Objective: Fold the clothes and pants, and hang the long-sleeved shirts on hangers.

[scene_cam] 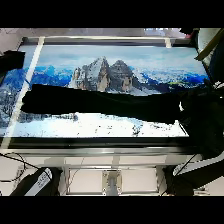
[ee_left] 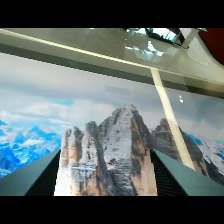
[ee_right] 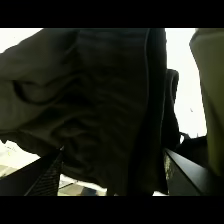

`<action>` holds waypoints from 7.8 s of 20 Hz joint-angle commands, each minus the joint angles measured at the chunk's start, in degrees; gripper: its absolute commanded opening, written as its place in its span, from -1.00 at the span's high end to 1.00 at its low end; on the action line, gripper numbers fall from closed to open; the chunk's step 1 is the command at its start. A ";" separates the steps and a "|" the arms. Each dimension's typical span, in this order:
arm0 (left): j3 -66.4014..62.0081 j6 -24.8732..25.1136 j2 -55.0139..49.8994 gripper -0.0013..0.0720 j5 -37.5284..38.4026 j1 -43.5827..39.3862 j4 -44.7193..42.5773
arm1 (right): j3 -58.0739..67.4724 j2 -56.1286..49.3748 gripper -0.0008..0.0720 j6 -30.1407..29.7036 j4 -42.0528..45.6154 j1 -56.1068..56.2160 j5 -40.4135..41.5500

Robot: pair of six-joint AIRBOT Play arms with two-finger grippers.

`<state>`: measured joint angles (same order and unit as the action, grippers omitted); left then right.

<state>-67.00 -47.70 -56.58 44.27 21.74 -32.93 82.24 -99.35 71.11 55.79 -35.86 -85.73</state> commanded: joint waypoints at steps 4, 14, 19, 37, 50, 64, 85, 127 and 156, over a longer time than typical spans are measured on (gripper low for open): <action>-0.74 -0.66 -3.74 -0.69 -0.26 -16.98 -4.42 | 0.04 -5.92 -0.98 -4.20 -0.61 0.74 1.33; -31.78 -25.86 -34.97 -0.69 19.63 -40.04 -33.66 | 0.00 -7.13 -0.93 -4.85 -0.57 3.43 3.76; -35.45 -25.81 -43.63 -0.69 19.76 -46.77 -33.66 | 0.04 -7.04 0.77 -7.80 -3.80 4.22 1.44; -35.45 -25.64 -54.45 0.95 12.09 -59.47 -33.51 | 16.35 9.66 0.92 15.17 -6.51 27.08 -2.71; -35.45 -25.55 -24.72 0.94 28.11 -24.33 -33.48 | 16.90 0.59 0.92 31.91 -5.20 62.31 37.99; -35.32 -25.38 -22.36 0.95 33.11 -18.18 -33.48 | 21.70 5.46 -0.55 26.71 24.02 55.23 5.92; -35.32 -25.83 -22.36 0.95 33.20 -18.21 -32.61 | 6.91 -15.30 -0.93 11.67 -17.33 46.77 17.51; -14.27 -32.00 -37.81 0.95 7.91 -52.65 -32.63 | 10.78 16.02 0.93 38.73 6.16 56.48 14.45; -13.97 -26.43 -10.99 0.94 27.43 -8.90 -27.19 | 5.01 2.27 -0.97 24.17 -3.10 40.50 4.74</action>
<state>-80.99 -74.13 -67.61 71.61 12.67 -61.95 89.41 -92.31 99.53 62.67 10.72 -79.00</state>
